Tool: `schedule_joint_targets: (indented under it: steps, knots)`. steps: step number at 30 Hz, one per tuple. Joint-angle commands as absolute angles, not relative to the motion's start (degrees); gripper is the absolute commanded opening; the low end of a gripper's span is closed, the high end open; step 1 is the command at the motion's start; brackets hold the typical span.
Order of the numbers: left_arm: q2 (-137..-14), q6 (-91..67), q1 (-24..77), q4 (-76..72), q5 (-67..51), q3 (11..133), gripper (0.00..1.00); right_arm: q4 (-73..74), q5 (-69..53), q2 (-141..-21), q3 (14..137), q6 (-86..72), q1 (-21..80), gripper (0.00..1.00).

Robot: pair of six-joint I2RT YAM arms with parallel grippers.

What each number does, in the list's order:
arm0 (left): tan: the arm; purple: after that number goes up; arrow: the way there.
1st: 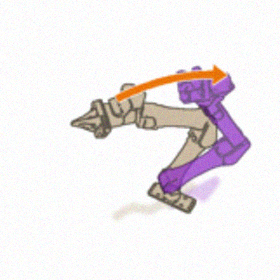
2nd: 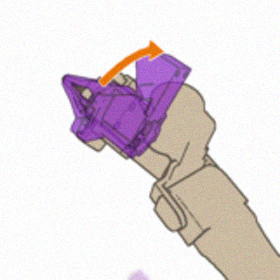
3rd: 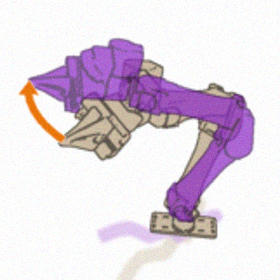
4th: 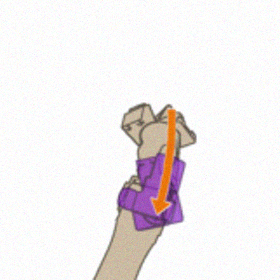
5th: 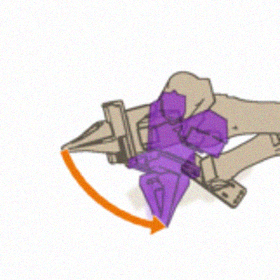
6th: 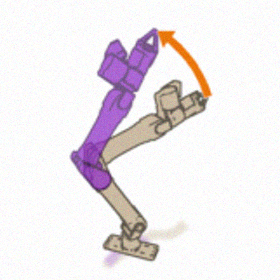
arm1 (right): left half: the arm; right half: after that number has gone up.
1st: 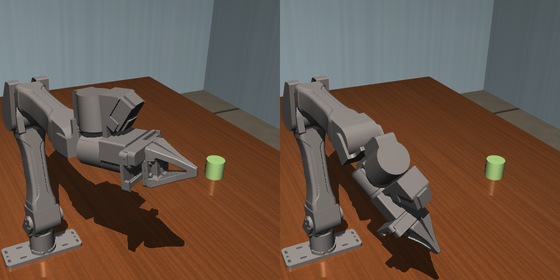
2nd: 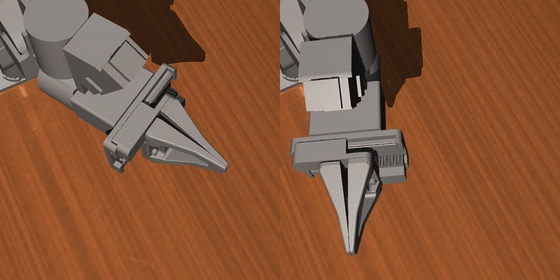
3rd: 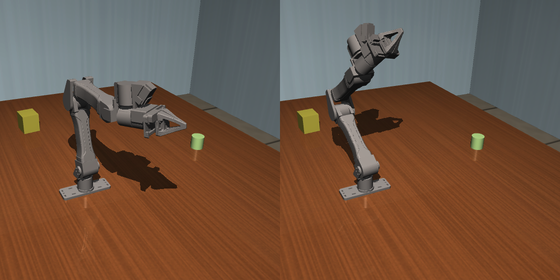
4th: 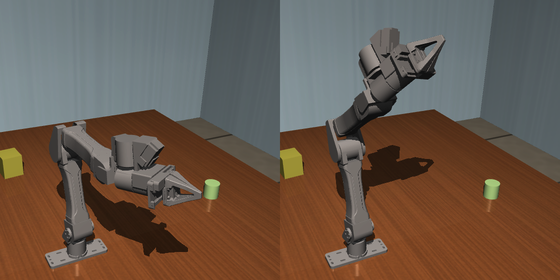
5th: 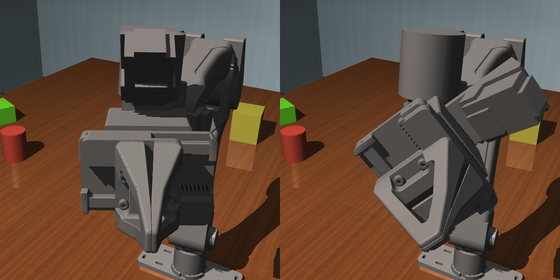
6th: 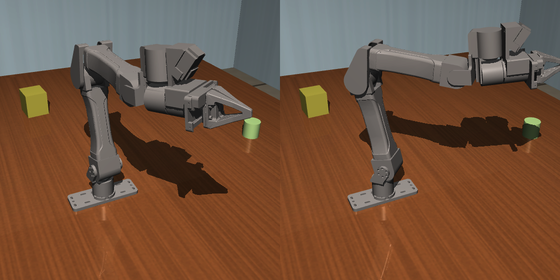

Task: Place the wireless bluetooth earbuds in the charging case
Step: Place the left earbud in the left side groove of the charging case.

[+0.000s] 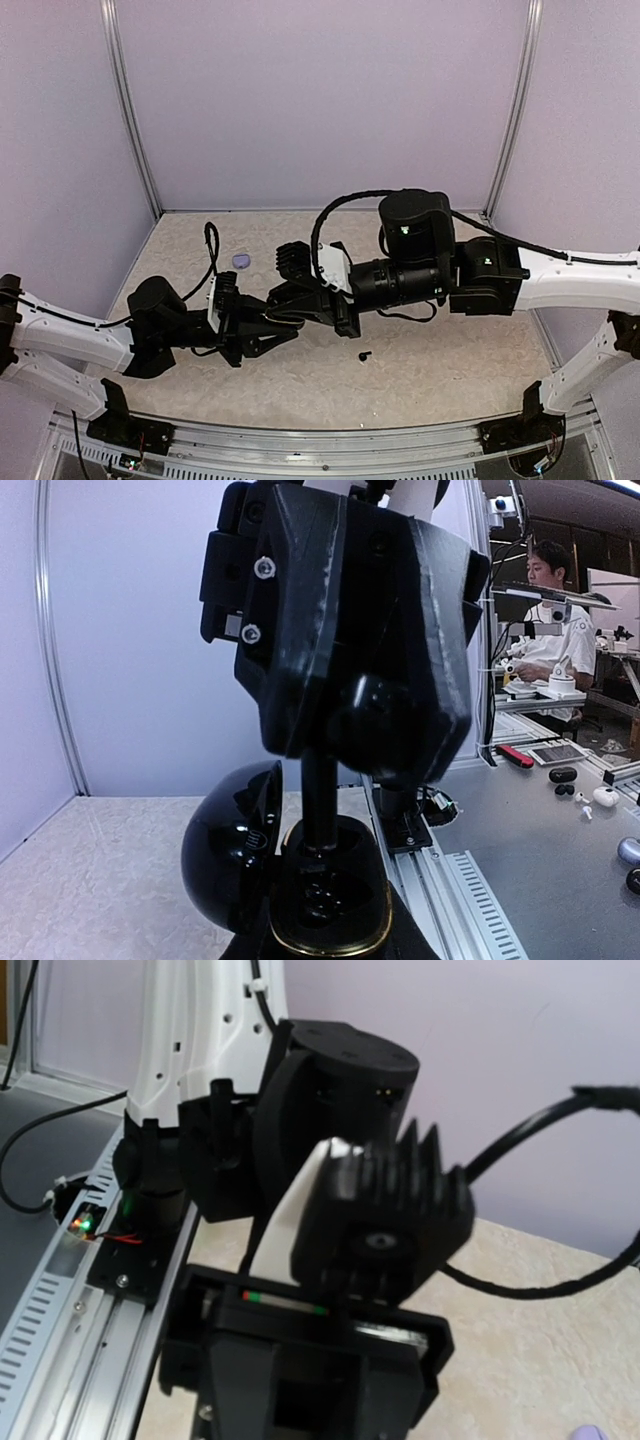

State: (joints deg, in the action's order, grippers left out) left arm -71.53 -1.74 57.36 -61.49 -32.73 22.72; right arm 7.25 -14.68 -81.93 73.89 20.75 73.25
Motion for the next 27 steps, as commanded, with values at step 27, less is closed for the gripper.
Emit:
schedule_joint_targets:
  steps: [27]
  knots:
    - [-67.8, -0.3, 57.5, -60.9, -31.4, 23.7, 0.0, 4.4, -10.0, -84.7, 73.7, 19.6, 72.9, 0.18]
